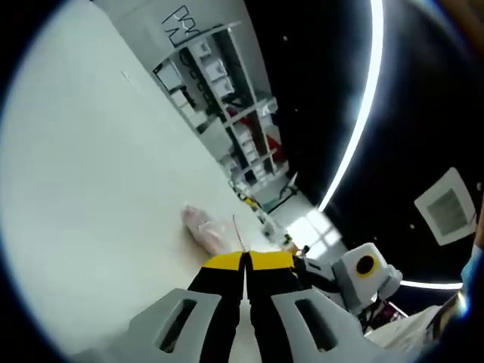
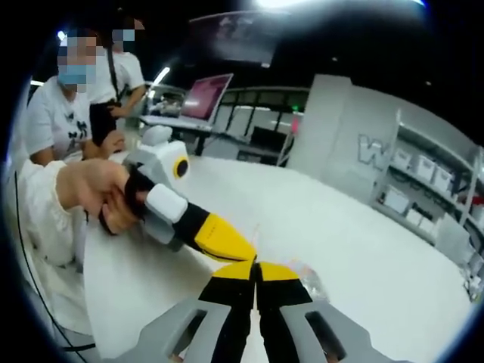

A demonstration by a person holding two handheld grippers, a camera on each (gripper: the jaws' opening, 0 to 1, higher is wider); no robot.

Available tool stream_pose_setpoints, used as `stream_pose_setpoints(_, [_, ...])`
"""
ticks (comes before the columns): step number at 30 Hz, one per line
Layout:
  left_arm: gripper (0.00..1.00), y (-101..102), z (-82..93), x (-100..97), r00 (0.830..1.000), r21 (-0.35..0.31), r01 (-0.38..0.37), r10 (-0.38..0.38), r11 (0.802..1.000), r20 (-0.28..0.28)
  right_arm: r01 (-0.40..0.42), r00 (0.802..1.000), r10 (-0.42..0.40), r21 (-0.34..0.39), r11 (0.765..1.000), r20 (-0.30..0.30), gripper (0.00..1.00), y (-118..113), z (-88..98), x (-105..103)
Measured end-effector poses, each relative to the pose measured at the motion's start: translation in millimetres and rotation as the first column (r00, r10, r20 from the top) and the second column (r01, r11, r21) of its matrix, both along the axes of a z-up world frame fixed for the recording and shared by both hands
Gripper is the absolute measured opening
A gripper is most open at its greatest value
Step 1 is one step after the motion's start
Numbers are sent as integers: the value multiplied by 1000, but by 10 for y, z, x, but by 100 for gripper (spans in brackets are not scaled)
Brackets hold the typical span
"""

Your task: Open the resealable bag by pulling the two sides of the seal apart until the entire bag opening is separated and visibly accessible.

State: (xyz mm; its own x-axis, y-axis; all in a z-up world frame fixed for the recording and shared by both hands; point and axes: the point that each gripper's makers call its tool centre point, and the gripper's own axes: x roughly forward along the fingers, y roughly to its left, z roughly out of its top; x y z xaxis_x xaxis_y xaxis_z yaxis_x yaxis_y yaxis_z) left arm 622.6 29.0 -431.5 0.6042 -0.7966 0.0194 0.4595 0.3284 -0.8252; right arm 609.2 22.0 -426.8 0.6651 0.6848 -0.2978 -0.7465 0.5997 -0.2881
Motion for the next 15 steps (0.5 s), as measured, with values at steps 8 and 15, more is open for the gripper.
stream_pose_setpoints(8, [1, -1, -1, 3, 1000, 18, 1, -2, 1000, 12, 25, 1000, -24, 28, 999, -20, 0, -17, 15, 16])
stream_pose_setpoints(15, [1, 3, -5, 0, 1000, 34, 0, 0, 999, 26, 36, 999, -35, 29, 999, -25, 0, -19, 17, 30])
